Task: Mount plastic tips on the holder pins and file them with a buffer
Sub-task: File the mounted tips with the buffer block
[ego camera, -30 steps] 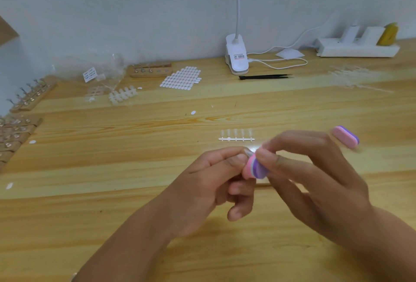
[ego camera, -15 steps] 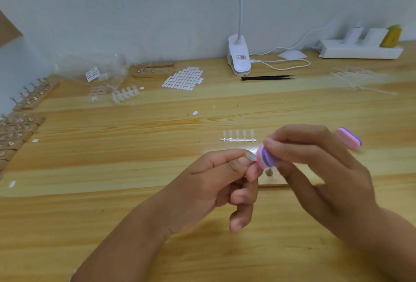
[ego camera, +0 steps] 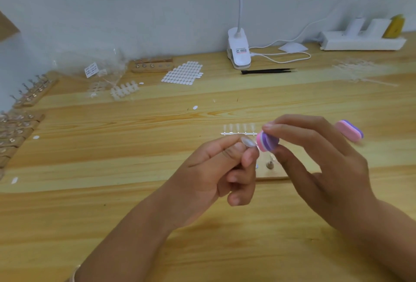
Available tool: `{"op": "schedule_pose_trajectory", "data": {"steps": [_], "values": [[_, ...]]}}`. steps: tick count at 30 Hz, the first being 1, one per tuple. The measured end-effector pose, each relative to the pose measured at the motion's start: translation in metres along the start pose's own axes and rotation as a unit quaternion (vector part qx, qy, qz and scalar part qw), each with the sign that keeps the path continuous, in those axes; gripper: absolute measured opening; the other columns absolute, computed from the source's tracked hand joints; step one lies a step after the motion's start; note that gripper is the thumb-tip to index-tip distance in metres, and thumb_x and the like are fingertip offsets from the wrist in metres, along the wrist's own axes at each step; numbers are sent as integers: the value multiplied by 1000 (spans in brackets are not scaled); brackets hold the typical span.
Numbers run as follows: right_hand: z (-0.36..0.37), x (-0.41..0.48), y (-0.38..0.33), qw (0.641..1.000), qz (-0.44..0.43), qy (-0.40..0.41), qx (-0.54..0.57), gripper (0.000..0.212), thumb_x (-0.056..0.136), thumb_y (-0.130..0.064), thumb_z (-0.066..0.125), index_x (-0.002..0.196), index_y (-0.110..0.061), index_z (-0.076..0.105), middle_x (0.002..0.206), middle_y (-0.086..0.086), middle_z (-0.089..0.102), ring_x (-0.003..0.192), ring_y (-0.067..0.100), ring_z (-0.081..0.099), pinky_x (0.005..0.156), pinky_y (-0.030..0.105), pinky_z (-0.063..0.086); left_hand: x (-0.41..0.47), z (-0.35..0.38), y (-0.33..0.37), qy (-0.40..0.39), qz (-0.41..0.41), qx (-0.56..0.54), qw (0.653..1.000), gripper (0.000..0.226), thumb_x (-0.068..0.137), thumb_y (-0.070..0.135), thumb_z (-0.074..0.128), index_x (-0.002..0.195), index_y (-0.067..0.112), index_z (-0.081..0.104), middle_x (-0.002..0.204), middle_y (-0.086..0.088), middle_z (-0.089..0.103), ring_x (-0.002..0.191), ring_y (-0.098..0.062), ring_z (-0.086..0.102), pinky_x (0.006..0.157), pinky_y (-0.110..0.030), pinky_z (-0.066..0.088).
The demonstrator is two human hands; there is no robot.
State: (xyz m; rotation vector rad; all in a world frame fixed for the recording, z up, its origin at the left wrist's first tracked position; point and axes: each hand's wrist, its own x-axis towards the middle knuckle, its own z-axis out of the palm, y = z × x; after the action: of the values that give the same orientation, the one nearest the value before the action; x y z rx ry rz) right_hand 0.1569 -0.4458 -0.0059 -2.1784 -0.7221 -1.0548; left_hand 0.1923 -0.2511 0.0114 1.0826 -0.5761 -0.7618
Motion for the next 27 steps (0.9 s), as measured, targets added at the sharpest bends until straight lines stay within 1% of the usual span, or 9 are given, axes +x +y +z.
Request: {"op": "schedule_pose_trajectory", "data": {"steps": [4, 6, 10, 13, 18, 22, 23, 25, 27], "values": [[1, 0, -5, 999, -26, 11, 18, 19, 101, -4, 57, 120, -7, 59, 113, 6, 62, 107, 11, 62, 96, 20, 47, 0, 1, -2, -2, 2, 8, 1000, 24, 99, 26, 43, 79, 16, 51, 62, 8, 35, 47, -12, 38, 51, -22, 35], [1, -1, -5, 999, -44, 13, 20, 19, 100, -2, 59, 119, -5, 59, 111, 8, 64, 105, 14, 63, 92, 24, 49, 0, 1, -2, 8, 4, 13, 1000, 24, 99, 25, 42, 79, 14, 50, 61, 9, 35, 47, -13, 37, 51, -23, 34], [0, 0, -1, 999, -43, 14, 22, 20, 98, 0, 62, 118, -4, 59, 107, 10, 64, 99, 18, 64, 83, 33, 53, 1, 3, -3, 19, 6, 20, 1000, 30, 100, 21, 38, 75, 16, 52, 59, 10, 36, 46, -12, 35, 49, -22, 34], [1, -1, -4, 998, -55, 10, 22, 21, 97, 2, 63, 116, -5, 61, 108, 10, 65, 99, 20, 65, 83, 32, 52, 0, 3, -2, 23, 6, 33, 999, 29, 99, 23, 40, 78, 6, 51, 58, 9, 35, 46, -12, 36, 50, -22, 36], [-2, -2, 7, 1000, -30, -4, -6, 26, 91, 6, 66, 116, -4, 62, 105, 14, 66, 95, 23, 66, 82, 36, 52, 2, 4, -3, 71, 18, 80, 994, 32, 99, 18, 37, 71, 16, 54, 56, 11, 38, 45, -9, 35, 46, -18, 37], [5, -4, 0, 999, -41, -7, 11, 25, 93, 5, 65, 117, -5, 63, 106, 12, 66, 97, 21, 65, 84, 31, 53, 2, 3, -7, 110, 41, 161, 980, 31, 98, 19, 38, 75, 3, 51, 55, 11, 37, 43, -11, 35, 46, -18, 36], [5, -4, 1, 999, -45, -8, 7, 26, 93, 5, 65, 117, -4, 63, 106, 11, 65, 98, 21, 64, 85, 30, 52, 1, 3, -6, 113, 45, 165, 979, 31, 98, 20, 39, 75, 4, 51, 54, 11, 37, 43, -11, 35, 45, -18, 36], [1, -3, 8, 999, -35, -10, -10, 27, 90, 7, 67, 115, -1, 65, 105, 12, 66, 95, 22, 66, 82, 32, 53, 0, 4, -5, 116, 47, 161, 979, 31, 98, 20, 39, 71, 14, 54, 54, 10, 37, 42, -12, 35, 45, -19, 36], [-1, -2, 10, 1000, -18, -7, -11, 24, 89, 7, 68, 112, -1, 67, 103, 14, 67, 92, 24, 67, 80, 35, 53, 0, 5, -5, 118, 41, 163, 979, 31, 97, 22, 40, 71, 15, 54, 54, 9, 36, 41, -13, 35, 44, -20, 35]]}}
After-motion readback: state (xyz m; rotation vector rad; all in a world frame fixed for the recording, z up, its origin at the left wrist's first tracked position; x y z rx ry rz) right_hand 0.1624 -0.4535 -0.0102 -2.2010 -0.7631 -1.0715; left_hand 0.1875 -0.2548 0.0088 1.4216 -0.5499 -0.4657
